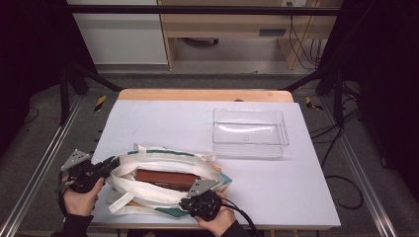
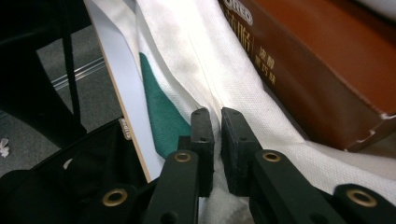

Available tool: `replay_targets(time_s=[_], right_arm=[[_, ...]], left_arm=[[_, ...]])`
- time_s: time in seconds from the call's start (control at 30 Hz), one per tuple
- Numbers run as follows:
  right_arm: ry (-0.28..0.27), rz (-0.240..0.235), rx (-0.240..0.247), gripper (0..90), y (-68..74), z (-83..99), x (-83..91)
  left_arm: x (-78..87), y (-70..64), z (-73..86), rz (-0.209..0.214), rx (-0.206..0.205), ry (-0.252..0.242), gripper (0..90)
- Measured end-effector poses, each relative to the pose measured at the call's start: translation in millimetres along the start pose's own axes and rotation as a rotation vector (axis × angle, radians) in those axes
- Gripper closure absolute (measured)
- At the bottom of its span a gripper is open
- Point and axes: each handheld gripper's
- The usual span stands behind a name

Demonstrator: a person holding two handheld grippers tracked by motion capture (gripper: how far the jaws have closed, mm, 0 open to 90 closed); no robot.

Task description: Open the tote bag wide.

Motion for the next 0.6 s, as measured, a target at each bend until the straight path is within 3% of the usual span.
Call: replay_targets(time_s=[0.1, 0.2, 0.23, 0.27, 0.33, 0.43, 0.47, 0.5, 0.53, 0.57, 0.6], right_arm=[[-0.003, 0.0, -0.001, 81.7, -0.4, 0.8, -1.0], [-0.035, -0.022, -0.008, 69.8, -2.5, -4.3, 8.0], [-0.035, -0.022, -0.008, 69.8, -2.5, -4.3, 8.0], [-0.073, -0.022, -0.005, 66.7, -3.8, -9.7, 18.4], [-0.098, -0.007, -0.003, 65.7, -4.7, -12.4, 24.5], [-0.164, 0.038, -0.003, 65.4, -11.2, -18.1, 43.0], [-0.192, 0.078, -0.01, 65.5, -17.3, -19.9, 53.1], [-0.192, 0.078, -0.01, 65.5, -17.3, -19.9, 53.1], [-0.198, 0.136, -0.01, 65.4, -23.0, -21.2, 59.6], [-0.198, 0.136, -0.01, 65.4, -23.0, -21.2, 59.6], [-0.187, 0.187, -0.004, 63.4, -27.8, -21.7, 61.6]], left_arm=[[6.8, -2.9, -3.1, 0.0, -0.007, -0.036, 68.8], [19.8, -9.4, -9.8, 0.001, -0.023, -0.095, 64.6], [19.8, -9.4, -9.8, 0.001, -0.023, -0.095, 63.9], [26.9, -14.4, -13.1, 0.014, -0.03, -0.121, 64.0], [28.8, -18.0, -13.7, 0.02, -0.037, -0.124, 64.4], [29.1, -32.5, -13.7, 0.043, -0.08, -0.097, 73.0], [25.1, -42.6, -11.9, 0.053, -0.111, -0.07, 78.0], [25.1, -42.6, -11.9, 0.053, -0.111, -0.07, 79.5], [20.7, -49.6, -9.5, 0.059, -0.134, -0.041, 81.2], [16.3, -54.6, -6.6, 0.064, -0.154, -0.018, 81.2], [11.3, -58.6, -3.3, 0.064, -0.171, 0.004, 82.9]])
Point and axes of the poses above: each handheld gripper's, and its own axes: x roughly backward along the jaws, z roughly out of its underside, y roughly to its left, and after that the axes turned 7 degrees about x, right-handed
